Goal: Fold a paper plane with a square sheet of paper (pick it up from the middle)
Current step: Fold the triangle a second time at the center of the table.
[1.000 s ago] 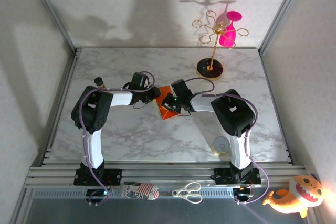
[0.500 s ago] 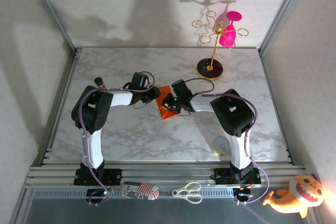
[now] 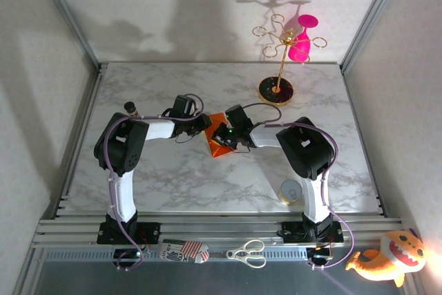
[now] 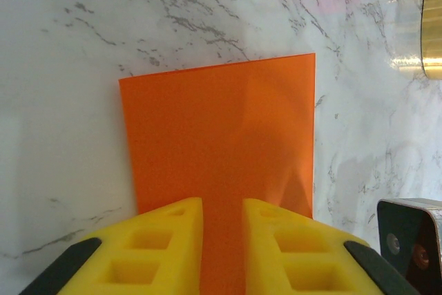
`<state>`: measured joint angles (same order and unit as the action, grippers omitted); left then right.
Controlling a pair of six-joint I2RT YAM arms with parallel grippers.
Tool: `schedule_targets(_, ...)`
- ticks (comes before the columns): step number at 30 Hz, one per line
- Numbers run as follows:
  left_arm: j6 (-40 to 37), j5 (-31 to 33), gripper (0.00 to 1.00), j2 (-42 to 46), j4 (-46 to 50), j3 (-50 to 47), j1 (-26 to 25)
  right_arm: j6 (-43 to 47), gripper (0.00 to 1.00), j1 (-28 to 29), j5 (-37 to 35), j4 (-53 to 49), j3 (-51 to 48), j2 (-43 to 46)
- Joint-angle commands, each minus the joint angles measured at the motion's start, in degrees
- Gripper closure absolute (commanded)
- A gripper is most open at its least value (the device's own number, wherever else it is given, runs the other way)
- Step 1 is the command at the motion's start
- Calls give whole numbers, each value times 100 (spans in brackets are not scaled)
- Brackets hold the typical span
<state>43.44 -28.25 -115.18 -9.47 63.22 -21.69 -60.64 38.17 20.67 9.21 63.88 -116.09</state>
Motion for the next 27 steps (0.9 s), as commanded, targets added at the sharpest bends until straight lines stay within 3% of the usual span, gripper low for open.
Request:
schedule_targets(1,-90,52,78,-130,288,28,-89,72,100,41,-80,-310,36,-155)
schedule_targets(7,6,77,73,148,328,100,-11,61,99,32,-26,-283,25,-197)
schedule_targets(15,525,399,55,628,-85,-17,497,70,82,32,102,-363,129,-282)
schedule_targets(27,543,507,45,1494,12,-748,618,79,61,15,36,-453,81,-178)
